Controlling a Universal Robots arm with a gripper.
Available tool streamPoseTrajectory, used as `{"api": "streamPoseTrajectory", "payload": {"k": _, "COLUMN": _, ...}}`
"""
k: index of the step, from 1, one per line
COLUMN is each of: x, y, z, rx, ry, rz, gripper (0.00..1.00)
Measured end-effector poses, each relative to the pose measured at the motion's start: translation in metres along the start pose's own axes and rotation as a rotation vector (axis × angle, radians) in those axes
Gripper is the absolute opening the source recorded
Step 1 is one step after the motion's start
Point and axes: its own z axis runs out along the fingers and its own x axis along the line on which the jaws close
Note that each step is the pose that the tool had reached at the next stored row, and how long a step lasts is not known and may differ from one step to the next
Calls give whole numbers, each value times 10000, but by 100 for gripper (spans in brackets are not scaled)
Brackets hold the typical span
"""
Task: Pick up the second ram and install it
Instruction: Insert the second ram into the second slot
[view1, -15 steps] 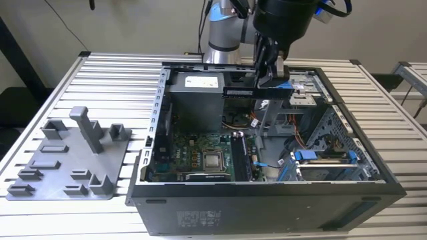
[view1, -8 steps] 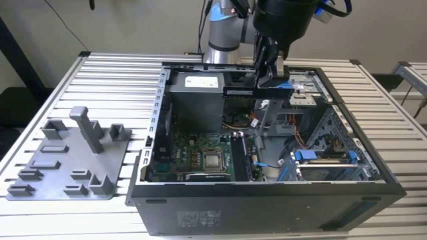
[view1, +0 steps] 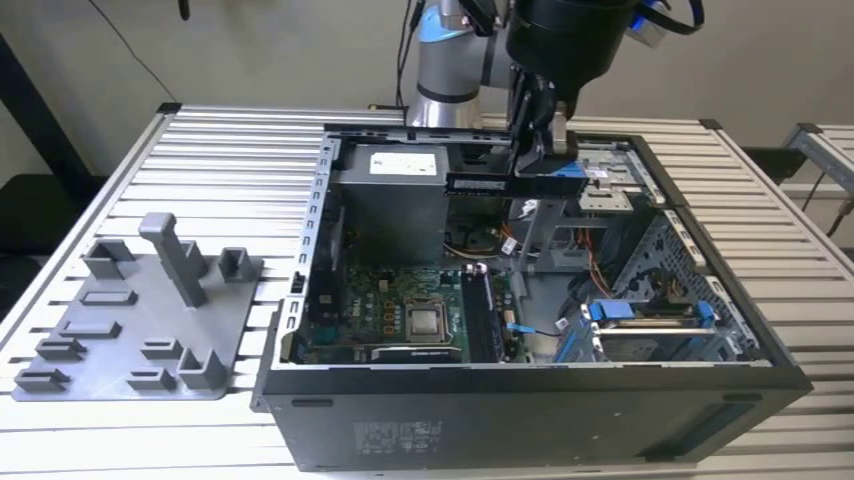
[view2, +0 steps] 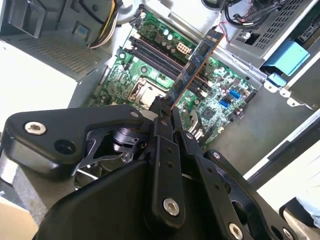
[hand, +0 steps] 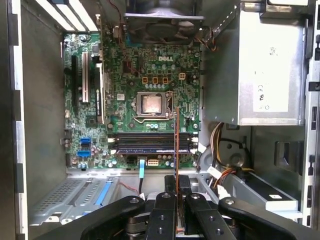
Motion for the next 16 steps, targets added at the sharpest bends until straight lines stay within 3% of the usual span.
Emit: {"api": "streamPoseTrajectory", "payload": {"k": 16, "x": 0, "y": 0, "z": 2, "rx": 67, "ry": -12, "rz": 948, "gripper": 14}}
